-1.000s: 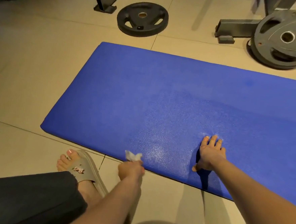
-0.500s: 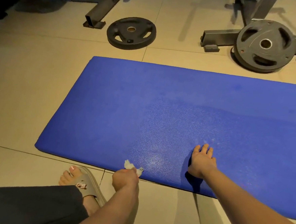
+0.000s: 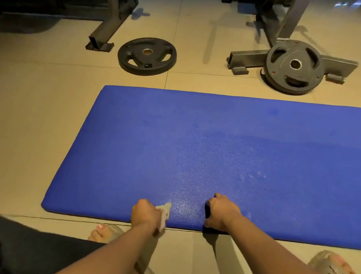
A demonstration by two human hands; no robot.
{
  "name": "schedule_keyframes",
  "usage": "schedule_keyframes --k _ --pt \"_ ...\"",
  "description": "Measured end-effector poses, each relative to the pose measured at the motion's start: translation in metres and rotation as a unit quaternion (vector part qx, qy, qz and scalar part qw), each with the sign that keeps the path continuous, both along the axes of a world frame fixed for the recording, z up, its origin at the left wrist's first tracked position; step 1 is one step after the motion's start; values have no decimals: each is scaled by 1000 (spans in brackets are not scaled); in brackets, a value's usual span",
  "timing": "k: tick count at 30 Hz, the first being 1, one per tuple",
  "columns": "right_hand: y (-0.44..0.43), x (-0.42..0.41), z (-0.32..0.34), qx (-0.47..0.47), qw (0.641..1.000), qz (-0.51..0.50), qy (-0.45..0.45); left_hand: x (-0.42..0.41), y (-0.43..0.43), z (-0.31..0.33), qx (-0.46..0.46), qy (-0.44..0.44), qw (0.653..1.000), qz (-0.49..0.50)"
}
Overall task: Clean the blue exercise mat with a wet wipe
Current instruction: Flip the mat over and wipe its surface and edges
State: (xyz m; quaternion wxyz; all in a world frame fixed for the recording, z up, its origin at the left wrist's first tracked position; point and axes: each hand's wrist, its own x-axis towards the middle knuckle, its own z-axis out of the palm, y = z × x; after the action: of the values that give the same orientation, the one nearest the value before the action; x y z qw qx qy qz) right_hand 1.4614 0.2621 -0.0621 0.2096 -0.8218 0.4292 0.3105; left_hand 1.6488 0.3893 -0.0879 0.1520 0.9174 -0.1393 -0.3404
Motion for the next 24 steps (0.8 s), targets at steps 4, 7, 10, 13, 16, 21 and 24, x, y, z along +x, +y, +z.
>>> schedule_keyframes --k 4,7,10,13,16,21,24 --pt "26 14 -3 24 996 -34 75 -18 1 0 -14 30 996 -88" --pt "45 20 -12 -40 995 -49 76 -17 -3 -6 -55 70 988 -130" --pt "56 31 -11 -97 990 -97 -38 -11 -8 -5 -53 103 981 -153" --pt "68 52 -6 -77 981 -100 -146 -2 -10 3 -52 128 978 -155" --pt "77 75 0 -45 976 -107 -182 6 -7 22 -39 155 972 -172" --pt "94 87 -12 -40 978 -102 -180 24 -4 20 -73 211 962 -156" --pt "107 82 -26 -74 971 -113 -198 51 -1 16 -82 135 951 -266"
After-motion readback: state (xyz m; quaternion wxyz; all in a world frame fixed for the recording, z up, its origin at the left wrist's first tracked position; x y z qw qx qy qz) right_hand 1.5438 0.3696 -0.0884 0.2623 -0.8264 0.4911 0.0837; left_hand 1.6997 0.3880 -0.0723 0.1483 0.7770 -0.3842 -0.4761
